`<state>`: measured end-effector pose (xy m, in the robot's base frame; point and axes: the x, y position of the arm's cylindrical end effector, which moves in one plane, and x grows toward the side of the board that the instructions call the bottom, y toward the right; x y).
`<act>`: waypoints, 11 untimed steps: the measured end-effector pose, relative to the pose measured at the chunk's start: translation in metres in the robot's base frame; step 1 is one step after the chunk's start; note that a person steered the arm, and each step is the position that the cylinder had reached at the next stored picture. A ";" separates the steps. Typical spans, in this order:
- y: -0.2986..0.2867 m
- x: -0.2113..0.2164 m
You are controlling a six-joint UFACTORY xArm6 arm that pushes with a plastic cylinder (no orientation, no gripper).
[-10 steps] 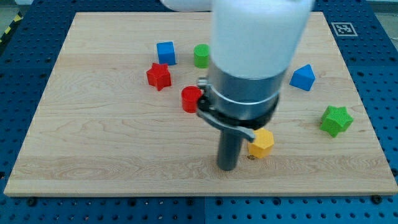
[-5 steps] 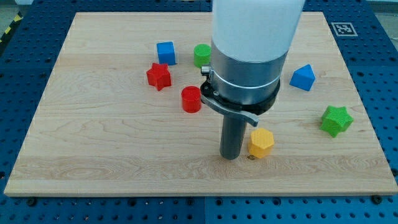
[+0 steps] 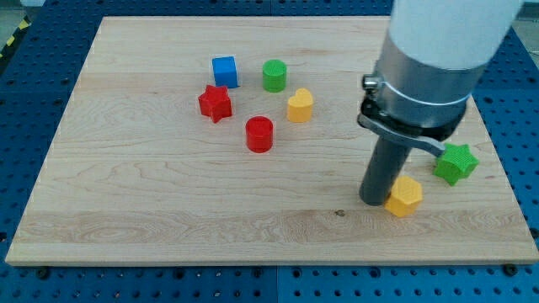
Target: Push yellow hexagon close to the green star
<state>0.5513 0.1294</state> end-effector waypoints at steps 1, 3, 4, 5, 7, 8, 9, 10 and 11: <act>0.023 0.000; 0.062 0.000; 0.065 0.000; 0.060 0.000; -0.001 -0.018; -0.067 -0.018; -0.143 -0.020; -0.206 -0.048; -0.204 -0.088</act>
